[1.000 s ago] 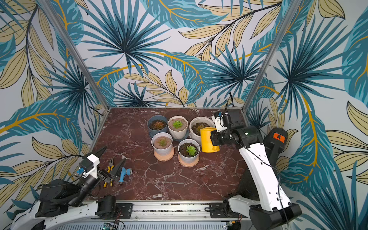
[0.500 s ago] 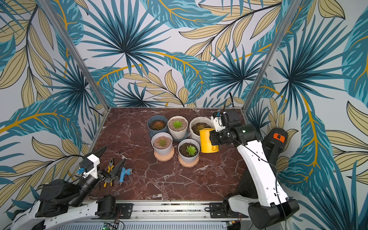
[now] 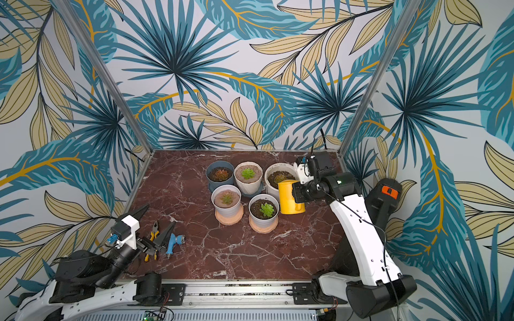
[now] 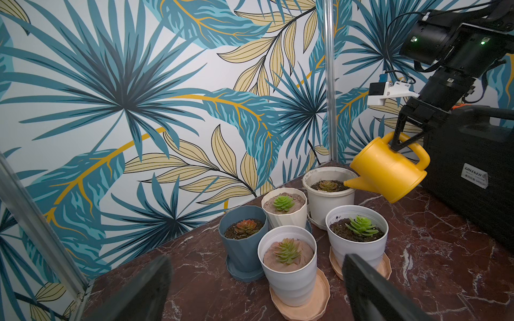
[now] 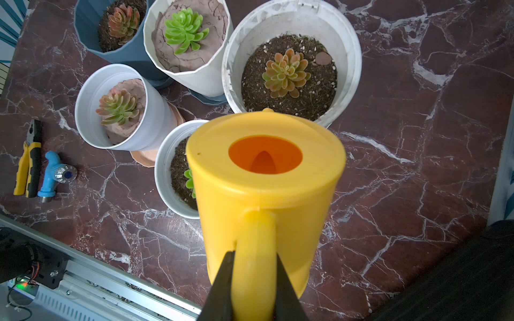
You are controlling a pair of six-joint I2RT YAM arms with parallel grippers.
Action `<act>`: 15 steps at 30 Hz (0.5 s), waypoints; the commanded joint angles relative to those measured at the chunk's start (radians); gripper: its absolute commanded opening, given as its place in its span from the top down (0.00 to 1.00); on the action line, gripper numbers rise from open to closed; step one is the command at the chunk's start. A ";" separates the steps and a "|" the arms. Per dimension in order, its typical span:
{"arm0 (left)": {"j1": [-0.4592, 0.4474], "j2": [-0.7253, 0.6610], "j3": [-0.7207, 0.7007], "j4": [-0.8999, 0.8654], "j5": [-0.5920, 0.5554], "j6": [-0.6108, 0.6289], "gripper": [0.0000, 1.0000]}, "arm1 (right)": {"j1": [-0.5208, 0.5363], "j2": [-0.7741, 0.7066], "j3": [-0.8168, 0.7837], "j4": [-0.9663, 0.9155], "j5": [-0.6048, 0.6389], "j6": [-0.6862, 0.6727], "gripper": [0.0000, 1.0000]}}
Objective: Water the succulent around the soil edge
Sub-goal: Water the soil of the potted plant with water.
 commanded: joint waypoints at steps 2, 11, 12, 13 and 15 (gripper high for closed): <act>0.005 -0.014 0.022 -0.002 0.011 -0.009 0.00 | 0.008 0.021 0.059 0.011 -0.036 -0.004 1.00; 0.005 -0.016 0.024 -0.007 0.009 -0.011 0.00 | 0.011 0.069 0.053 0.014 -0.047 -0.014 1.00; 0.005 -0.014 0.023 -0.007 0.009 -0.010 0.00 | 0.011 0.071 0.049 0.016 -0.051 -0.014 1.00; 0.005 -0.015 0.023 -0.006 0.010 -0.010 0.00 | 0.011 0.076 0.045 0.017 -0.053 -0.016 1.00; 0.005 -0.014 0.024 -0.007 0.011 -0.009 0.00 | 0.013 0.081 0.037 0.020 -0.053 -0.016 1.00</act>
